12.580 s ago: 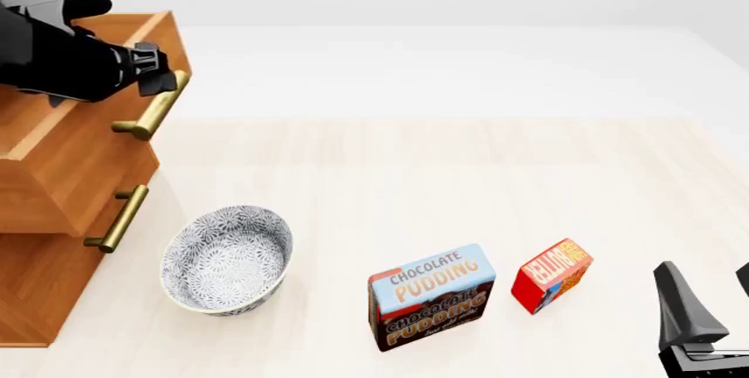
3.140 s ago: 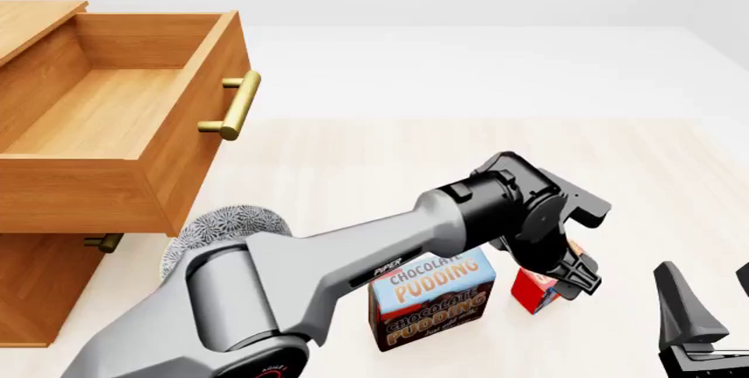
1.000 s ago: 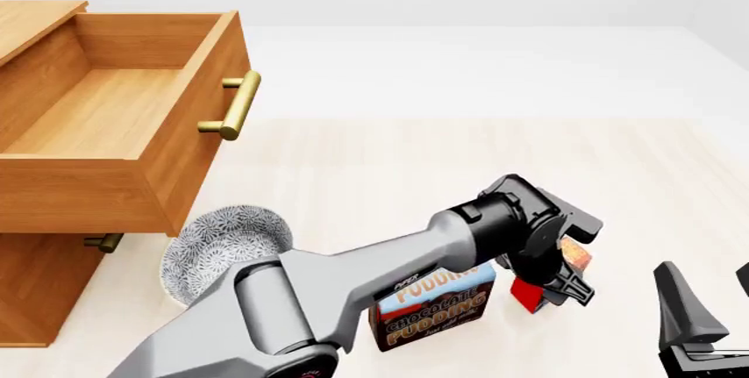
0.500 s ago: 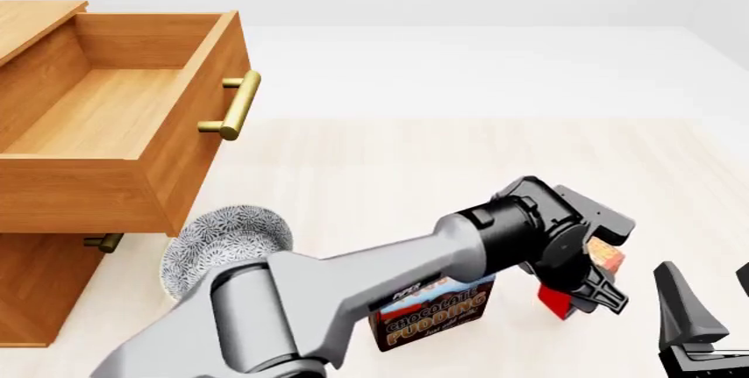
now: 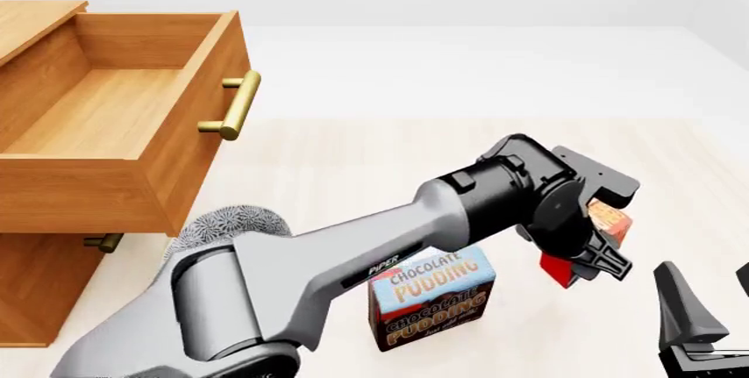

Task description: Put the butter at the back in the top drawer of the cabinet and close it.

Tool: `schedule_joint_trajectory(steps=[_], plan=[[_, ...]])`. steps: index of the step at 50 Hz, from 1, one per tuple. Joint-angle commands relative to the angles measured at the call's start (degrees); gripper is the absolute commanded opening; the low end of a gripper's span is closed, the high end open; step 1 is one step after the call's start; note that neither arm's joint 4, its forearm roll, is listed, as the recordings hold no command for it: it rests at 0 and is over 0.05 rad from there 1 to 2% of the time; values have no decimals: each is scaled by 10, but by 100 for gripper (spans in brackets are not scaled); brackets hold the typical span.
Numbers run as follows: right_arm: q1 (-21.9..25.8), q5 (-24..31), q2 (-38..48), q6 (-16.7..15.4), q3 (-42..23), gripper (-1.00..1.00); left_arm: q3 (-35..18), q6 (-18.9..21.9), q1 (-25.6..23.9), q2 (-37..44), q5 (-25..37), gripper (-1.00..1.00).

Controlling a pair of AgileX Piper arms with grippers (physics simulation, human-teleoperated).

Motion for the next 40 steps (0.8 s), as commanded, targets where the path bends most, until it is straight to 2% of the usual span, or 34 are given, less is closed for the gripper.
schedule_joint_trajectory(steps=[1,7,10,27,40], plan=[[0,0,0,0,0,100,13,26,9,-44,1,-100],[0,0,0,0,0,100,28,30,15,-68,-1,-100],[0,0,0,0,0,100,58,20,17,-106,-17,-100],[0,0,0,0,0,100,153,28,35,-202,-38,-100],[0,0,0,0,0,100,184,35,46,-246,-42,-100]])
